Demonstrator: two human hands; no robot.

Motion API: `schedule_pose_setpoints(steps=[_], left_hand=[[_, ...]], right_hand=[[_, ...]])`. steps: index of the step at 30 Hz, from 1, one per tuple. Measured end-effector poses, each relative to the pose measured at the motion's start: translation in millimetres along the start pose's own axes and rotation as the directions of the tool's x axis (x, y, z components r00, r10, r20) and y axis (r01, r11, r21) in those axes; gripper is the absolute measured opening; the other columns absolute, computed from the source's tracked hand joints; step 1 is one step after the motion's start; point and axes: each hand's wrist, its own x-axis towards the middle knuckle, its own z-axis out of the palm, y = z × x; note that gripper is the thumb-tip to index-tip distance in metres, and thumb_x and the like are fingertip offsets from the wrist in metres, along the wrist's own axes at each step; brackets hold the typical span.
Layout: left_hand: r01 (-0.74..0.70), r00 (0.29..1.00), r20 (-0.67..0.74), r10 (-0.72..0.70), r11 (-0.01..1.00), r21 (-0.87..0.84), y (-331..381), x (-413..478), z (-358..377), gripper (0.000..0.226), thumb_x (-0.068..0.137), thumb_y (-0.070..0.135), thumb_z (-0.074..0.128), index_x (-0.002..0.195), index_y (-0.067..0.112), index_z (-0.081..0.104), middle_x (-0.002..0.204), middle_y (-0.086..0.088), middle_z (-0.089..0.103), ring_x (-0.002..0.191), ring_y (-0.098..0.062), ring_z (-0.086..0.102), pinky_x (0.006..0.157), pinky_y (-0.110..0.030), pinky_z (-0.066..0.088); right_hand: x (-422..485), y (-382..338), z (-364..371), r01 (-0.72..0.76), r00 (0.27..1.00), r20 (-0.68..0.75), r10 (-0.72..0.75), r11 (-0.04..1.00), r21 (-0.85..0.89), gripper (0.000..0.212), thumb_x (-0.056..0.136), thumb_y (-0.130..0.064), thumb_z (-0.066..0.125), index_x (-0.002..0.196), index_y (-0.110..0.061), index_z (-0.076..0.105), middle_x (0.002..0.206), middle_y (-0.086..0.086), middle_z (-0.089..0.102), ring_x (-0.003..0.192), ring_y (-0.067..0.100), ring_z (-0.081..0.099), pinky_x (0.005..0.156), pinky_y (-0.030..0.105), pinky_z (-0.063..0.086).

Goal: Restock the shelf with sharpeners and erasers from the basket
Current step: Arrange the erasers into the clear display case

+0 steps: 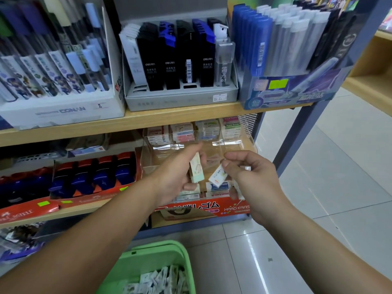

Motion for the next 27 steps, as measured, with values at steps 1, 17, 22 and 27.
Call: schedule_pose_setpoints(steps=[1,17,22,27], left_hand=[[0.023,0.999,0.027,-0.021,0.995,-0.101,-2.5,-0.1,-0.9,0.049,0.105,0.056,0.043,0.101,0.010,0.059,0.078,-0.004,0.056,0.061,-0.013,0.058,0.059,-0.032,0.016],[0.006,0.974,-0.209,0.091,0.907,0.420,0.6,-12.7,-43.0,0.014,0.096,0.008,0.070,0.108,0.015,0.071,0.112,-0.011,0.068,0.080,-0.015,0.077,0.076,-0.028,0.064],[0.001,0.972,-0.204,0.120,0.858,0.513,2.4,-18.6,-49.4,0.018,0.098,0.014,0.069,0.112,0.023,0.072,0.095,-0.002,0.068,0.067,-0.008,0.067,0.052,-0.021,0.050],[-0.012,0.990,-0.121,0.072,0.900,0.436,1.8,-16.6,-52.0,0.029,0.100,0.014,0.065,0.123,0.029,0.073,0.114,0.007,0.070,0.100,-0.006,0.065,0.087,-0.024,0.054]], right_hand=[[-0.7,0.8,2.4,0.008,1.000,0.016,-0.008,1.000,-0.006,0.009,0.094,-0.013,0.076,0.100,-0.020,0.078,0.095,0.002,0.079,0.087,0.029,0.078,0.049,0.034,0.056],[-3.6,4.4,11.6,0.082,0.997,0.025,-0.080,0.986,-0.143,0.007,0.095,-0.017,0.075,0.097,-0.023,0.077,0.092,-0.009,0.077,0.085,0.017,0.075,0.047,0.027,0.055],[-4.9,2.2,17.2,0.079,0.997,0.033,-0.075,0.986,-0.146,0.009,0.095,-0.013,0.074,0.098,-0.022,0.076,0.093,-0.009,0.076,0.079,0.010,0.074,0.045,0.025,0.055],[-6.1,3.8,21.1,0.080,0.996,0.047,-0.073,0.982,-0.174,0.011,0.096,-0.010,0.073,0.098,-0.021,0.075,0.094,-0.008,0.075,0.069,-0.001,0.071,0.042,0.023,0.054]])
